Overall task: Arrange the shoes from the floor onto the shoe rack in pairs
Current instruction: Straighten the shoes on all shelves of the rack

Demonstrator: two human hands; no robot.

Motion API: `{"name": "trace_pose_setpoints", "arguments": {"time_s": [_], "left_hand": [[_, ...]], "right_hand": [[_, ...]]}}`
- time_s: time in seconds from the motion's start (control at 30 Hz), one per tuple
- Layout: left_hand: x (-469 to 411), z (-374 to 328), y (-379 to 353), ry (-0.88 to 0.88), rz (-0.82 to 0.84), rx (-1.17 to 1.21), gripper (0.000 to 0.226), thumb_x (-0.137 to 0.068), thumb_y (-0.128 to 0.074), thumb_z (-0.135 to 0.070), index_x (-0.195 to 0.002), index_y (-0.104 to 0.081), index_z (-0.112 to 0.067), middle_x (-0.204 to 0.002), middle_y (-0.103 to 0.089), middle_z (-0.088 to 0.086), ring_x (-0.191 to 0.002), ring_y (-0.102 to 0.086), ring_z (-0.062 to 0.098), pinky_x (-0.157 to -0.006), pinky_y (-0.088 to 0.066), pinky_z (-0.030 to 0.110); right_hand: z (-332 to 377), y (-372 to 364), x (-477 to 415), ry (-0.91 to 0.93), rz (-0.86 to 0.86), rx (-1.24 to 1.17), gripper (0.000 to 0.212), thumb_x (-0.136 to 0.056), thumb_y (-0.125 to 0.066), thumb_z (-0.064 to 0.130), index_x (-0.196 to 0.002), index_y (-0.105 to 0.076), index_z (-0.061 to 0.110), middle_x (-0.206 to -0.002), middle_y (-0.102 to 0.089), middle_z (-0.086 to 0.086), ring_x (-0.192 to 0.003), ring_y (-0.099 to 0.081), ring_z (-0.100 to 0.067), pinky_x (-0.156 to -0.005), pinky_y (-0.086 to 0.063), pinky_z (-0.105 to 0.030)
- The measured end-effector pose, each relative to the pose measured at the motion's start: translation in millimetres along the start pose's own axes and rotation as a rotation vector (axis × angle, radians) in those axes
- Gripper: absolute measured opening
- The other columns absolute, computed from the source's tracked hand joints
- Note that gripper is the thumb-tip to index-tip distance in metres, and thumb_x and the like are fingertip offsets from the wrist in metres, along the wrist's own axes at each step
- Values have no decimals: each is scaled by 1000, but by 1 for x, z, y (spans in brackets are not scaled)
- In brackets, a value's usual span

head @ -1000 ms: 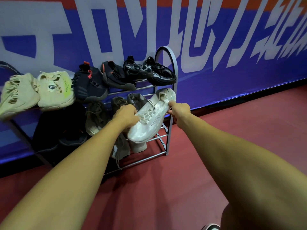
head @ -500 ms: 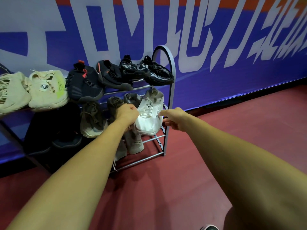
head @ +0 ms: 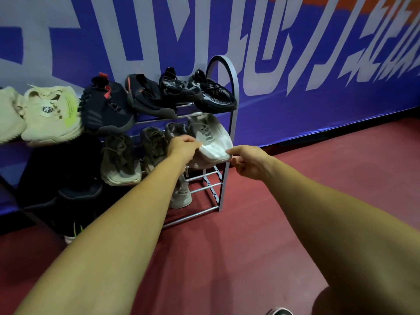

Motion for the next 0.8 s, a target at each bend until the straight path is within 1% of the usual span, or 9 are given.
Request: {"name": "trace_pose_setpoints", "arguments": {"time_s": [0.13,0.17,0.23,0.3,0.4,0.53,0.67,0.73,0.8], "left_hand": [[5,-6,-18,34,166,87,32,-87,-73,-20,-118,-64,-18,-85,-68,5,-54,-63,8,-45,-46,18],[5,-7,-23,39,179,86,36,-86,-74,-17,-120,-61,-17,-87,-68,6,-55,-65,9,-47,-51,20],[2,-6,-27,44,146,72,46,-81,-79,-14,-122,-58,-15,-102,-71,10,-78,-72,20,-67,-60,30],[-2,-3,-28,44,88,42,52,-77,-82,-15,-121,-55,-13,-111,-69,10,-92,-70,24,-79,-58,34],[-10,-1,-28,41,29,-37,48,-76,-84,-22,-113,-57,-9,-106,-68,8,-85,-66,19,-71,-52,27],[-22,-1,-25,6,10,-137,38,-74,-85,-27,-104,-66,-13,-103,-73,9,-90,-70,23,-85,-56,31],[-30,0,-27,-22,-13,-225,34,-76,-83,-34,-98,-69,-13,-98,-73,4,-90,-70,22,-81,-54,29],[-32,-2,-28,-42,-23,-264,36,-76,-82,-40,-95,-72,-11,-96,-75,5,-88,-71,23,-81,-55,30],[-31,-3,-29,-56,-18,-298,37,-76,-80,-43,-97,-74,-13,-96,-75,6,-89,-71,25,-86,-56,35]], "right_hand": [[2,1,-8,20,-33,-126,20,-92,-59,6,-111,-64,6,-65,-61,-2,-50,-46,-4,-53,-28,-18],[3,2,-10,24,-46,-135,21,-92,-57,6,-111,-65,6,-66,-61,-1,-49,-46,-4,-52,-28,-18],[3,2,-16,34,-64,-138,20,-93,-56,7,-110,-67,8,-68,-60,0,-50,-46,-4,-52,-29,-18],[5,3,-20,51,-81,-131,15,-93,-57,7,-102,-68,10,-71,-62,0,-53,-47,-4,-54,-30,-18],[6,2,-31,62,-123,-115,11,-92,-59,7,-95,-69,11,-74,-64,-1,-54,-50,-4,-54,-31,-19],[5,-1,-47,63,-158,-56,10,-94,-62,13,-86,-67,11,-71,-58,-2,-52,-43,-6,-52,-32,-20],[15,-2,-53,141,-176,180,23,-97,-57,9,-75,-56,12,-63,-49,0,-49,-41,-9,-43,-33,-19],[17,-3,-59,150,-187,179,20,-95,-58,7,-76,-54,13,-67,-50,-1,-52,-44,-11,-37,-36,-18],[15,-1,-62,108,-273,177,11,-93,-58,10,-83,-58,9,-72,-57,-6,-55,-45,-16,-42,-34,-24]]}}
Point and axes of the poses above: each hand's wrist, its own x-axis away from the middle knuckle, its own y-axis out of the back of the hand, z = x × y, the point moved 7 cm from there along -x, towards the middle knuckle
